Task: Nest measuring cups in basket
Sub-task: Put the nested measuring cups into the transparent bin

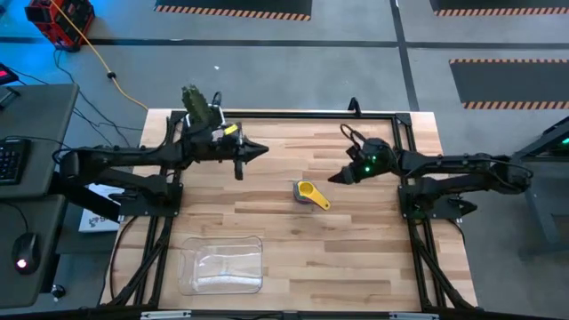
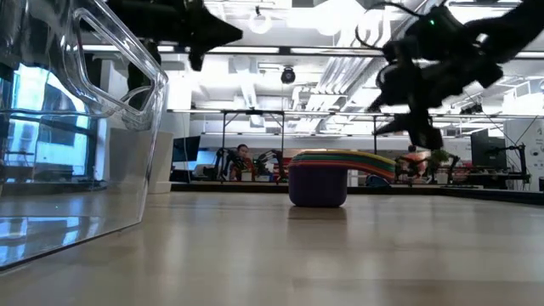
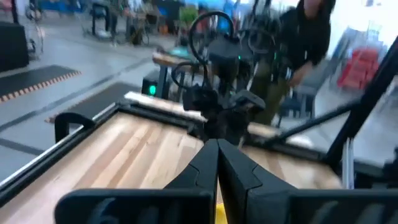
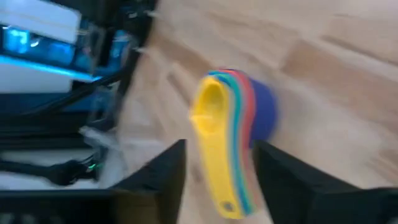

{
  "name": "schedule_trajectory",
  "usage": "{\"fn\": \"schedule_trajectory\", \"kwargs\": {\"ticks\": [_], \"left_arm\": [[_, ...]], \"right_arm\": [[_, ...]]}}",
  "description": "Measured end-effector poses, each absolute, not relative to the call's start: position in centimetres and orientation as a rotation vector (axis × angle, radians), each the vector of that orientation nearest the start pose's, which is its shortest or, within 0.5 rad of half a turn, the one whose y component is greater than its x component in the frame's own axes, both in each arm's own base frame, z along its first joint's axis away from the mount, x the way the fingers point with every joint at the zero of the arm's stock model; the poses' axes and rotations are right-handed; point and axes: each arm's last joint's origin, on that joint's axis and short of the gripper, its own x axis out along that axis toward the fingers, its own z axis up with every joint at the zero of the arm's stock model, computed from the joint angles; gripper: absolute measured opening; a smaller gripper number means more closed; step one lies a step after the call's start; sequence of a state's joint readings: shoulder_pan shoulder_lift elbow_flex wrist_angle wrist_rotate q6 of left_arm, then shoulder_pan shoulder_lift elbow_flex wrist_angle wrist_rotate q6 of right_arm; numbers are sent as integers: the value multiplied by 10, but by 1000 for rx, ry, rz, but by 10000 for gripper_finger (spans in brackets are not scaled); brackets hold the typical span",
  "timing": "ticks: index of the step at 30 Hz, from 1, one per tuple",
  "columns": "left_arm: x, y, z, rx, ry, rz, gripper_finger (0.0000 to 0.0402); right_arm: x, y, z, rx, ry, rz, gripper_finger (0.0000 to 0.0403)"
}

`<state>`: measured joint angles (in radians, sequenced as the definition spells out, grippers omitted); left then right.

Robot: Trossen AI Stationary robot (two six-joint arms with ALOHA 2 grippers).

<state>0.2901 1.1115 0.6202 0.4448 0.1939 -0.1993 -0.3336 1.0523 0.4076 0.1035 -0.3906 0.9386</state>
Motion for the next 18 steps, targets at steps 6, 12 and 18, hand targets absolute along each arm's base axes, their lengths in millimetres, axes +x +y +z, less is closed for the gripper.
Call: {"fn": "schedule_trajectory", "kwargs": {"ticks": [6,12,18], "left_arm": [[217,58,257,-262,-102,168,0],[213,57,259,-229,-118,182,0],[213,57,259,-217,-111,184,0]], "right_arm": [[226,-60,209,1118,588,26,295],[245,-76,223,1052,778,216,369],[243,-87,226,907,871,55,378]]}}
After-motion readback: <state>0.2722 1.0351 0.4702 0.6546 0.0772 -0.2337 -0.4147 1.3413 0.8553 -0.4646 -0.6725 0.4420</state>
